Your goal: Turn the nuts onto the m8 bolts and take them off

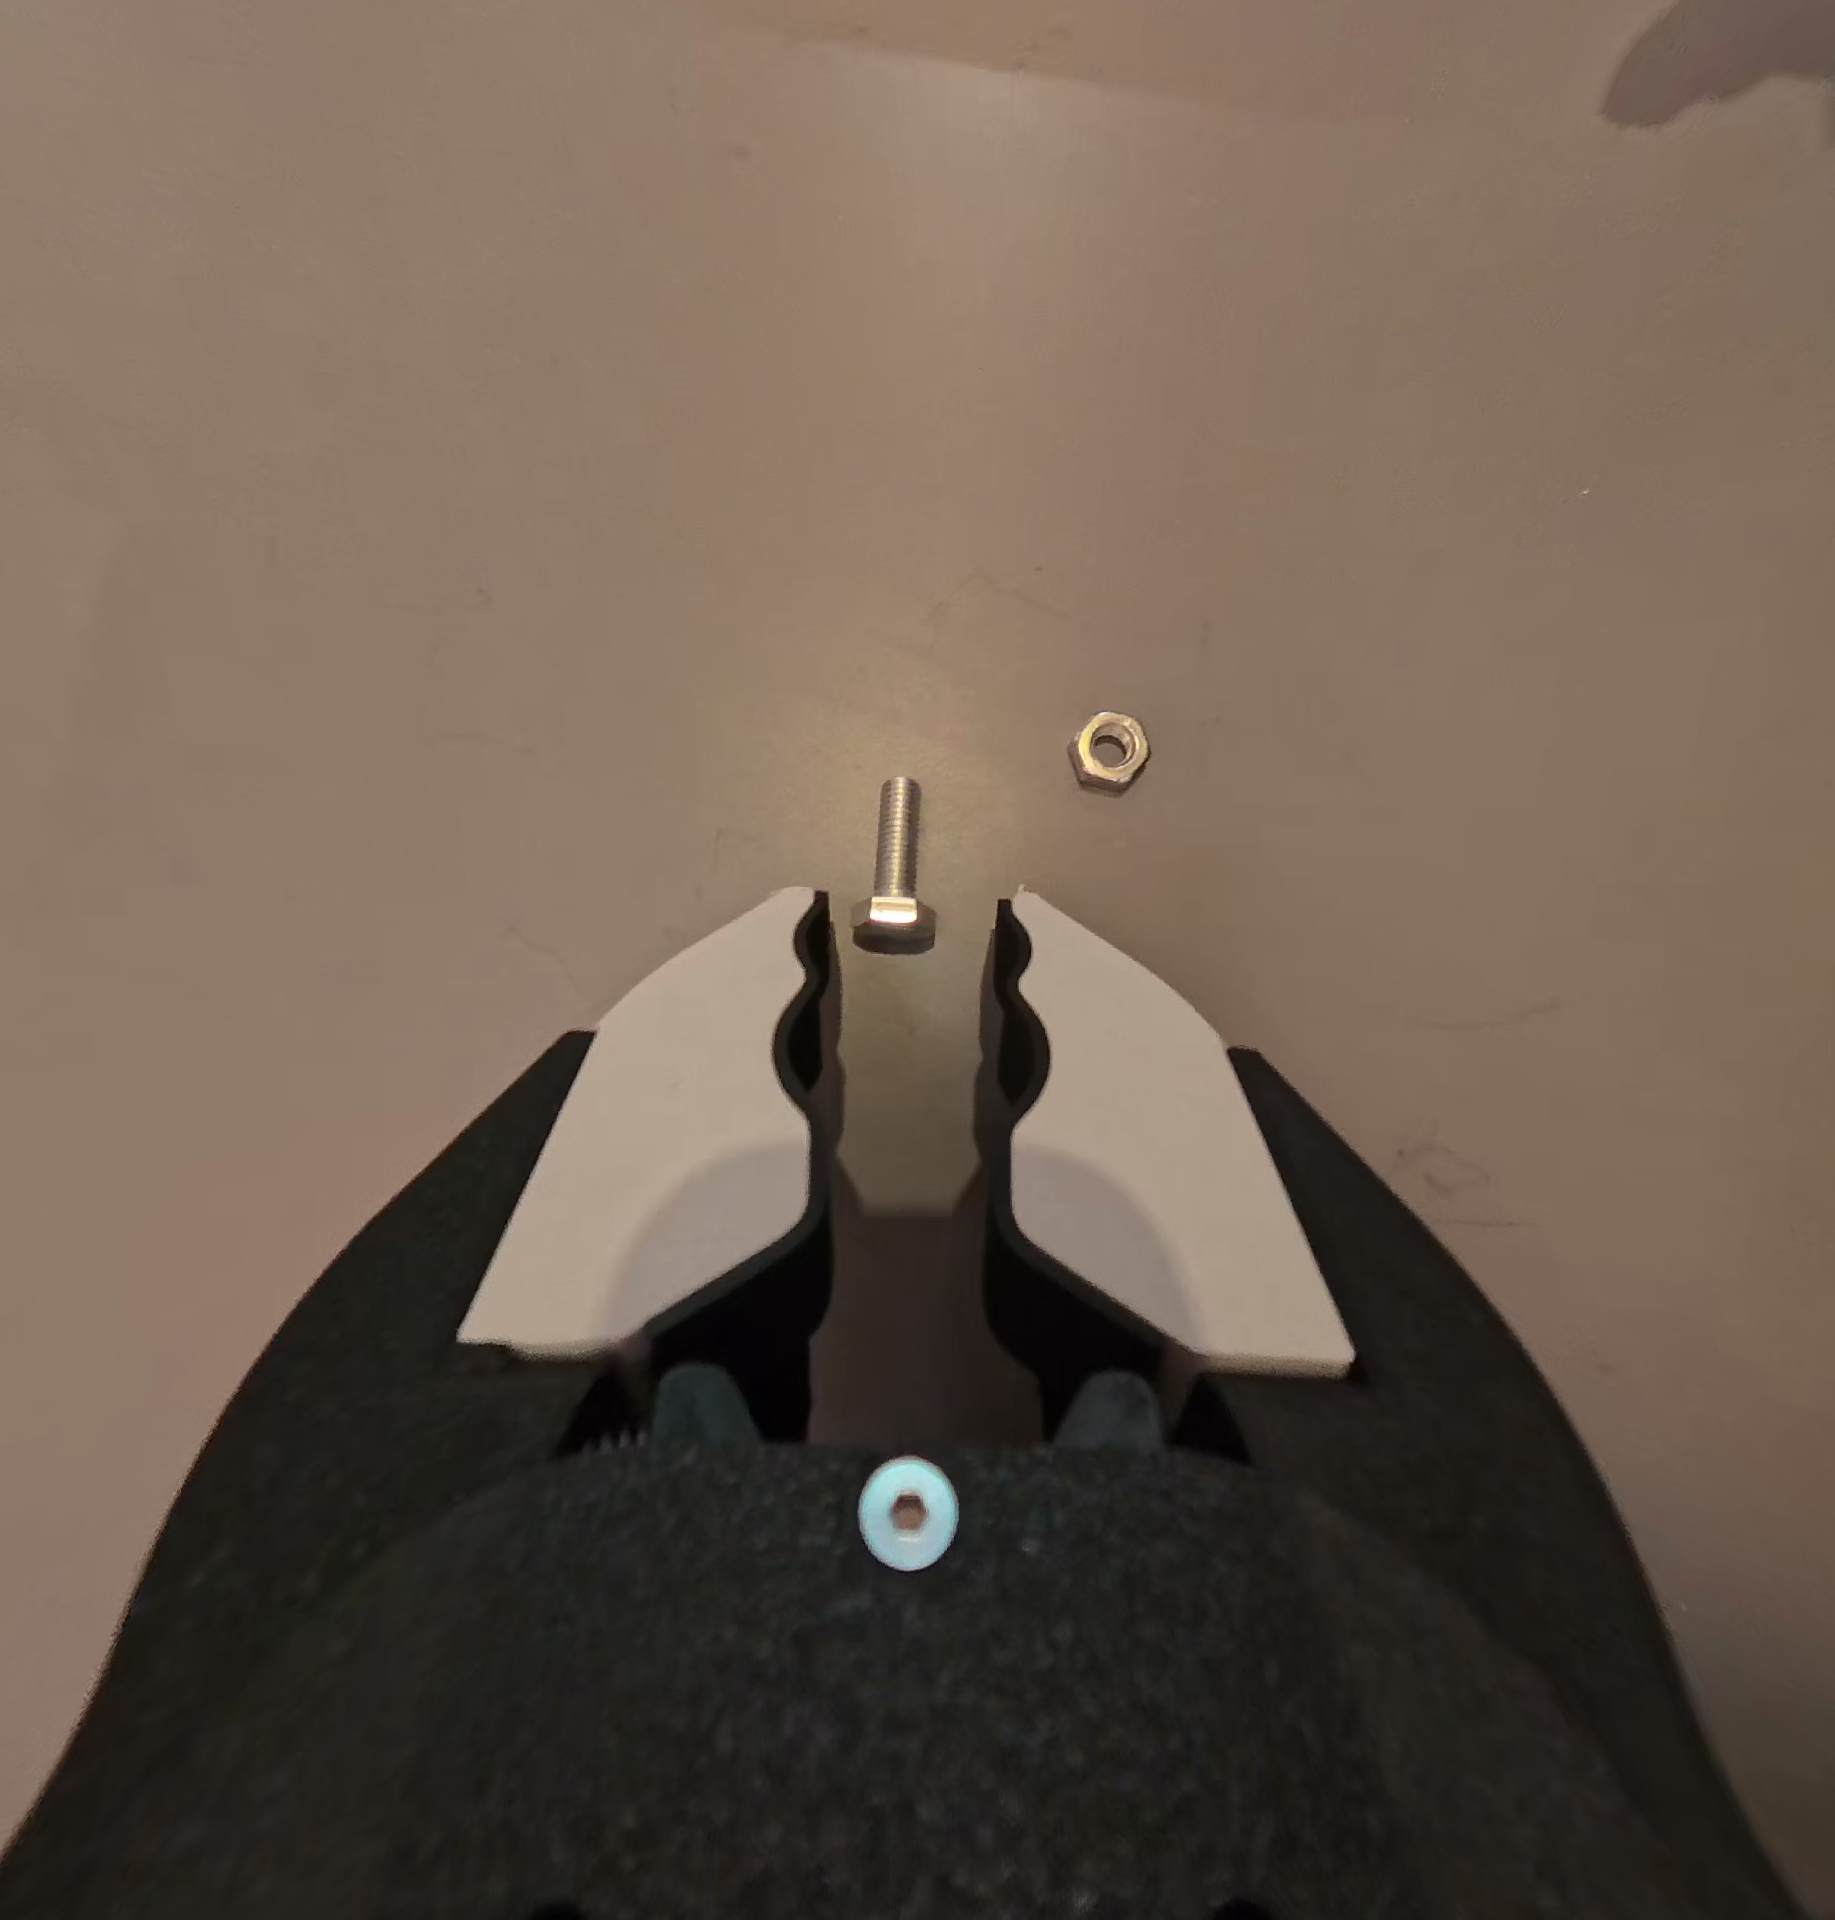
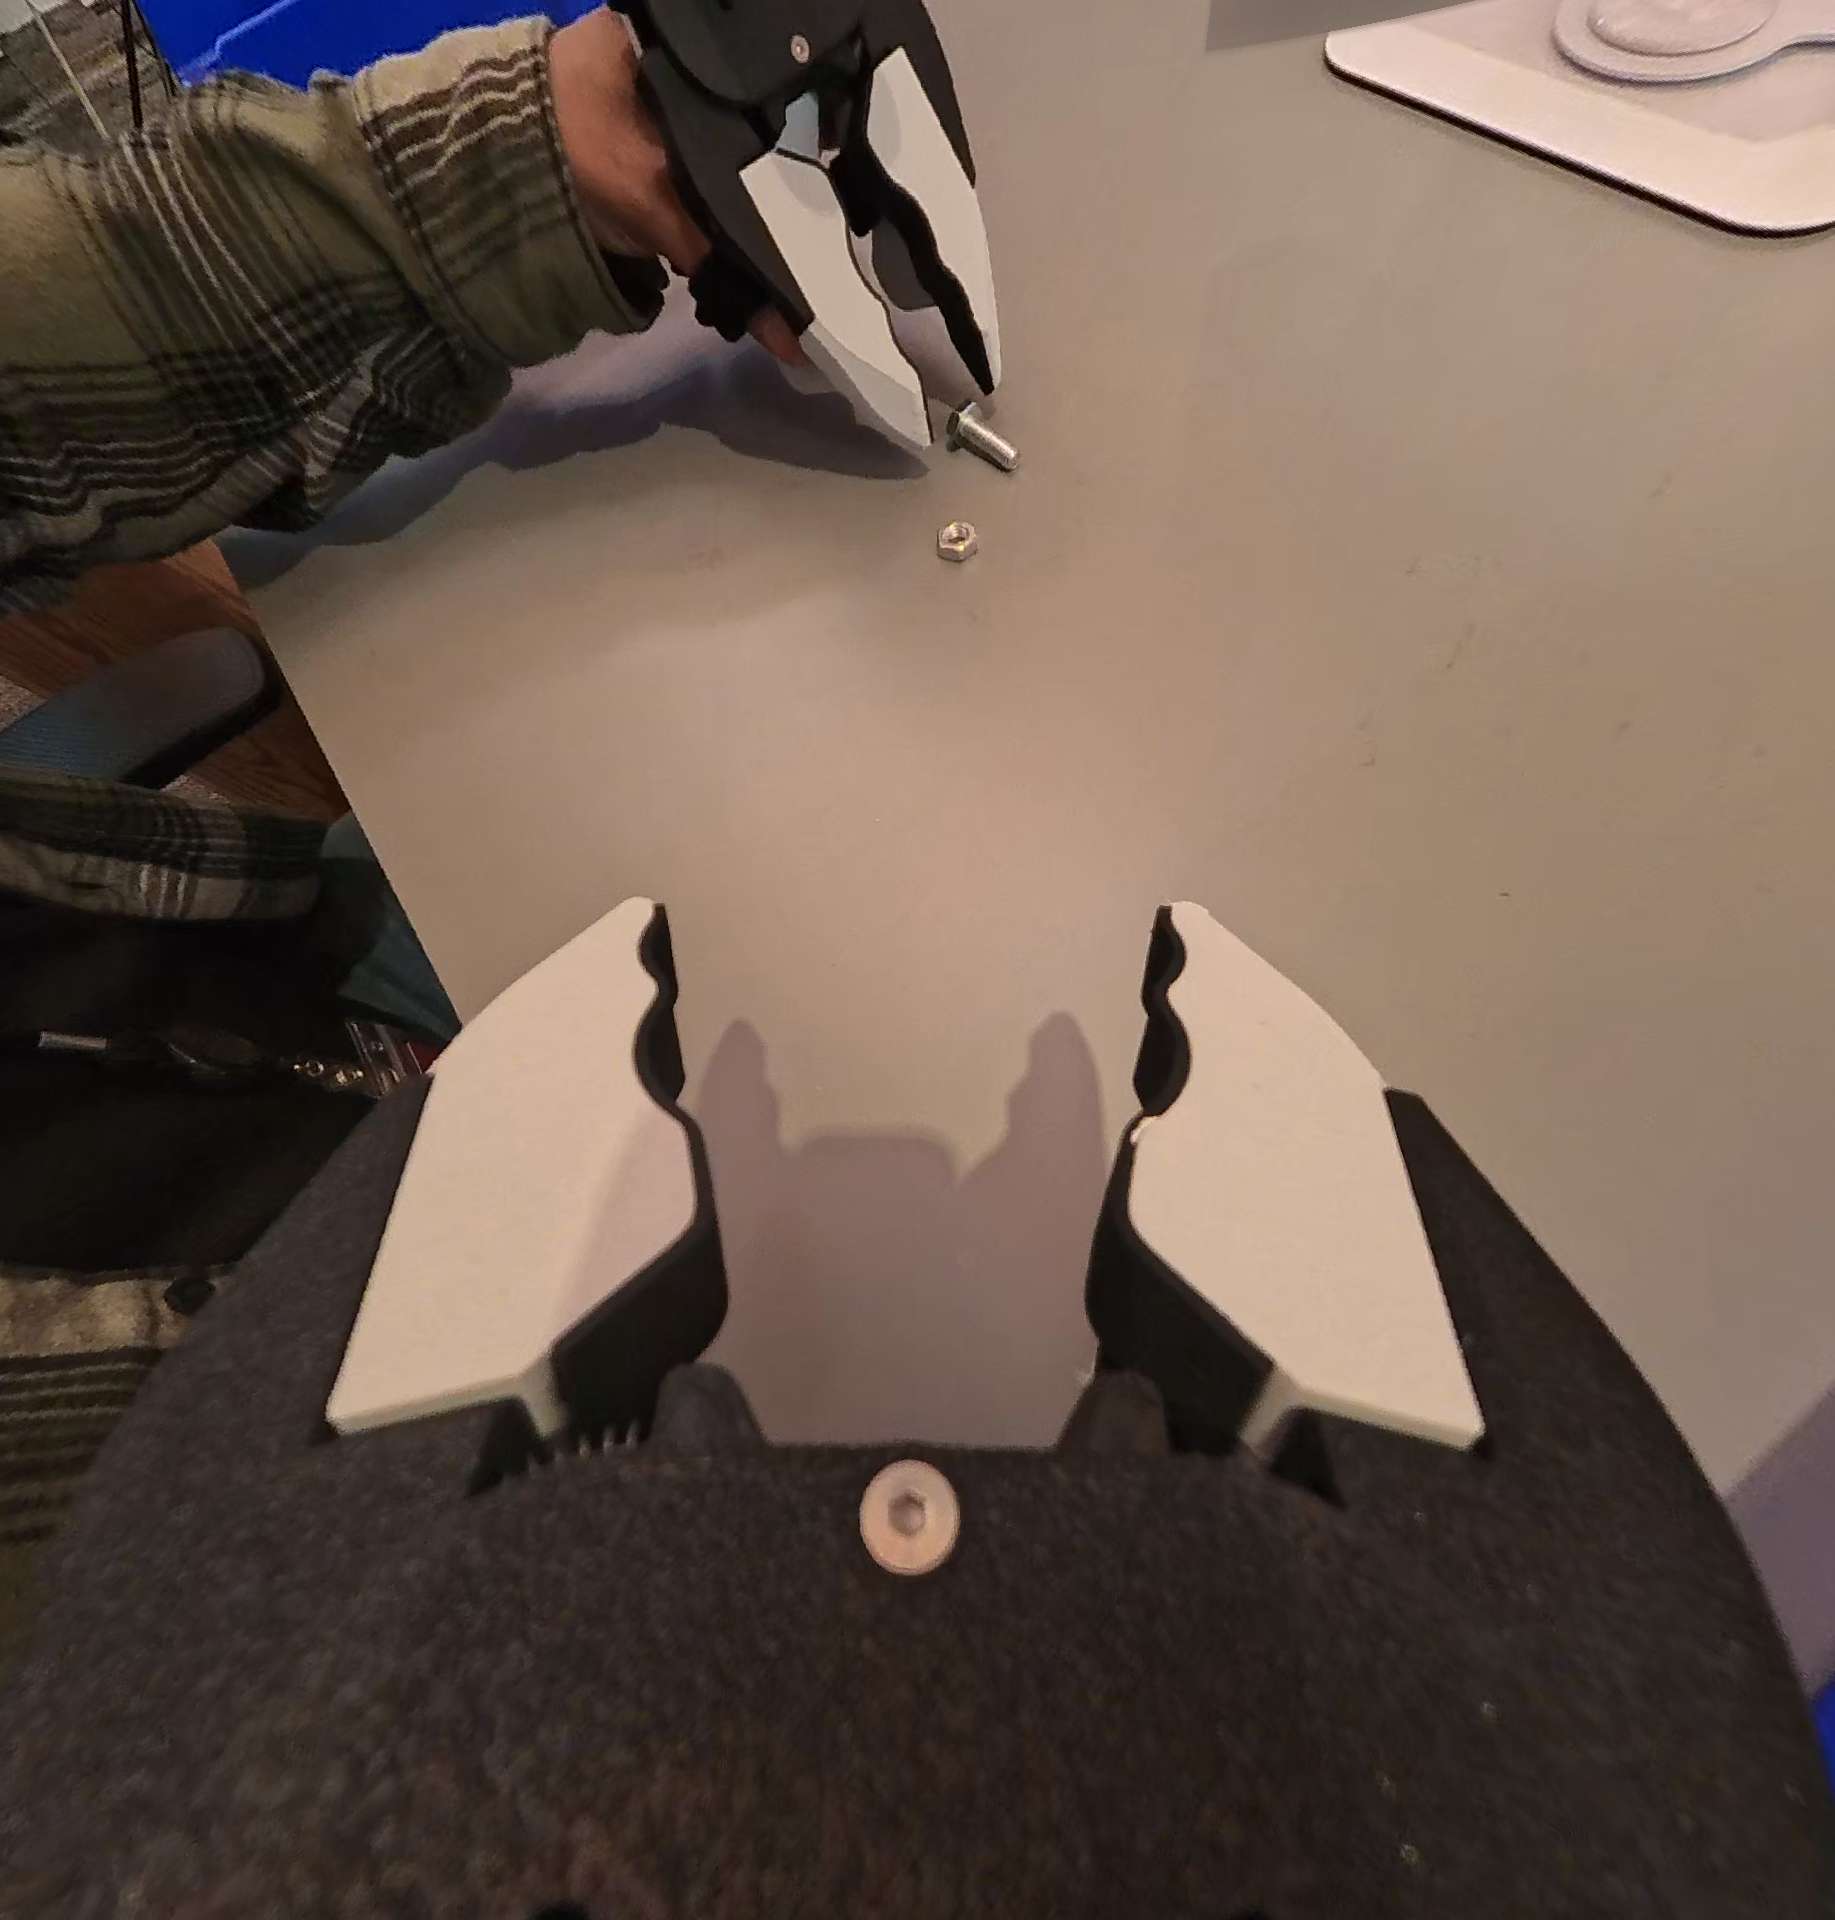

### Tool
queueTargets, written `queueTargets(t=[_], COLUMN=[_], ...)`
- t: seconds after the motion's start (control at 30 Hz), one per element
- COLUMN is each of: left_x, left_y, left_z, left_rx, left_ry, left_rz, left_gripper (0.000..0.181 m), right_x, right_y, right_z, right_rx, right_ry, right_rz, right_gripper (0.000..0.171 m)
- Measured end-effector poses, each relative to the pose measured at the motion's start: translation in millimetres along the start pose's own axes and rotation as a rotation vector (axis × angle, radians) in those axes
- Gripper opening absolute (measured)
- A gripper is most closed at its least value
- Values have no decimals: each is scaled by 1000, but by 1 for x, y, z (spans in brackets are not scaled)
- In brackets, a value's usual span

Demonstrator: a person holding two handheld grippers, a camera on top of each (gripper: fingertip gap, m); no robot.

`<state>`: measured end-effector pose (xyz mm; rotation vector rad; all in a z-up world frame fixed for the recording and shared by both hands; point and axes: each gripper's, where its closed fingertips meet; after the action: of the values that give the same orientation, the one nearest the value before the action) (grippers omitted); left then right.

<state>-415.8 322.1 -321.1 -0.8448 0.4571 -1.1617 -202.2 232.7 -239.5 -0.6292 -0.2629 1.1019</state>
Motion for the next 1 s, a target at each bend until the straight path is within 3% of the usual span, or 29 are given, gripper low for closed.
queueTargets(t=[0.4,0.77,1.0], left_x=[-2,1,0], left_y=[0,-13,-7], left_z=[1,10,3], left_rx=[67,255,193], left_ry=[17,102,131], left_rz=[1,8,2], left_gripper=[25,19,16], right_x=[0,-1,-3], right_y=[-2,-5,-6], right_z=[-1,1,2], right_rx=[2,14,15], right_ry=[1,3,-1], right_rz=[-1,5,4], right_gripper=[86,86,85])
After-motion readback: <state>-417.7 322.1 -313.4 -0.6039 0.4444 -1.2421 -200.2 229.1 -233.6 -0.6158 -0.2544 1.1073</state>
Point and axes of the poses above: each gripper's, where its closed fingertips meet, y out along the fingers, z out of its top, x = y × z across the jaws, and after that the axes turned 6 degrees about -z, right-handed
